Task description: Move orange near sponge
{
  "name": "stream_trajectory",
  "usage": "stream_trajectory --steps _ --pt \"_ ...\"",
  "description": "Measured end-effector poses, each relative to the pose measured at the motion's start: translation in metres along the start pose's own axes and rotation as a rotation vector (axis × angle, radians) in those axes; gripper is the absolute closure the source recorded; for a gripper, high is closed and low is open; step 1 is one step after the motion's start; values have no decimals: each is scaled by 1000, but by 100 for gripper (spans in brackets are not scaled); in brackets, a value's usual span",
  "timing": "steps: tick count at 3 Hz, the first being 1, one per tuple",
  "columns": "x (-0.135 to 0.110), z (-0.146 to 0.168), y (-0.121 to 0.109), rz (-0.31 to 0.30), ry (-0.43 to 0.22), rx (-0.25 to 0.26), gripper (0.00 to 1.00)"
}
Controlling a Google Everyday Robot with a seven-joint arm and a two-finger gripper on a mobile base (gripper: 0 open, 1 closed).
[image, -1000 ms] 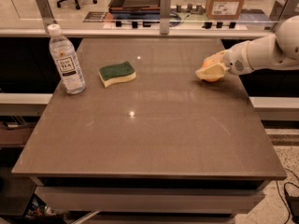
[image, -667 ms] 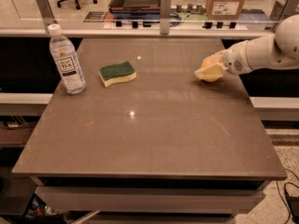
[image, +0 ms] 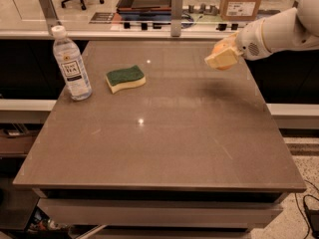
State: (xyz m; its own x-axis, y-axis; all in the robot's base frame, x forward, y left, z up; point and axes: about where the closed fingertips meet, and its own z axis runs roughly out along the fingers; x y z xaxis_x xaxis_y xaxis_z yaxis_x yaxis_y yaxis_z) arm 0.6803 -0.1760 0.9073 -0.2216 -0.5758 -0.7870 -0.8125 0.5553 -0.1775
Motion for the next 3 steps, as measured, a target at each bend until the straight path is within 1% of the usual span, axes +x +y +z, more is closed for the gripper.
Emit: stream_trajectory --steps 1,2,3 --pt "-24 1 7 -35 7 0 100" --pt "-42 17 13 -59 -9 -38 100" --pt "-50 39 24 -64 -39 -90 100"
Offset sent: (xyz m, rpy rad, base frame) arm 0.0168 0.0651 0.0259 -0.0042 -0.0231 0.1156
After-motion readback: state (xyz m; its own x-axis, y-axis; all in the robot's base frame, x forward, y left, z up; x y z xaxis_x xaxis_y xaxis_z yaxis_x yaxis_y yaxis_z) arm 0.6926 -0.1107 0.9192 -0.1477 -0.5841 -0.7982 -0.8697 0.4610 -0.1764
